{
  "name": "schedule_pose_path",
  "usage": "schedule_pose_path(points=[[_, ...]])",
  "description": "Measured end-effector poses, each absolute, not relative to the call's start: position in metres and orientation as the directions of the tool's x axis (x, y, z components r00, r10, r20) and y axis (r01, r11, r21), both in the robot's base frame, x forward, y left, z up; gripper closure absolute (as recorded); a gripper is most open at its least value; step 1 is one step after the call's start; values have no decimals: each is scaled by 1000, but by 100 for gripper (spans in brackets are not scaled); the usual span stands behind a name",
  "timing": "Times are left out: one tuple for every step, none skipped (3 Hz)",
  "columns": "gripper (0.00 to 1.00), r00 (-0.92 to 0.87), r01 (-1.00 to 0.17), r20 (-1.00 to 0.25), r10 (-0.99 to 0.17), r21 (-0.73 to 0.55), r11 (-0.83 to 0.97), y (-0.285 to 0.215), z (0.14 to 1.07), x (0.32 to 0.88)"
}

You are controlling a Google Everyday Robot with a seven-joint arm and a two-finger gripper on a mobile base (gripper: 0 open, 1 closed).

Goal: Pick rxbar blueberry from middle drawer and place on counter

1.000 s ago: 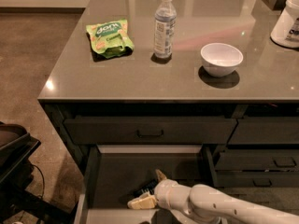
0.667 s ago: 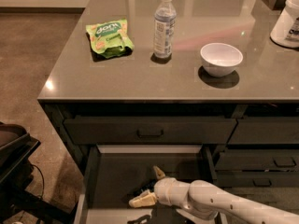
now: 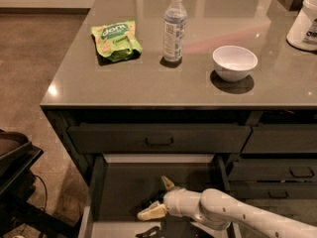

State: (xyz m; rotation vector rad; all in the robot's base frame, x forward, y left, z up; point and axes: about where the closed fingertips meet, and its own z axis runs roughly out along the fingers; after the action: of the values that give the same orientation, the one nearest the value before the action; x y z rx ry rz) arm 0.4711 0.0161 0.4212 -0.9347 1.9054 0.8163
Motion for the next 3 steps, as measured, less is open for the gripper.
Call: schedule_pose_path(points=[[0, -365, -857, -885, -288, 199, 475, 20, 425, 468], [0, -365, -857, -885, -289, 199, 476, 20, 425, 468], [0, -309, -872, -882, -355, 115, 475, 13, 407, 471]])
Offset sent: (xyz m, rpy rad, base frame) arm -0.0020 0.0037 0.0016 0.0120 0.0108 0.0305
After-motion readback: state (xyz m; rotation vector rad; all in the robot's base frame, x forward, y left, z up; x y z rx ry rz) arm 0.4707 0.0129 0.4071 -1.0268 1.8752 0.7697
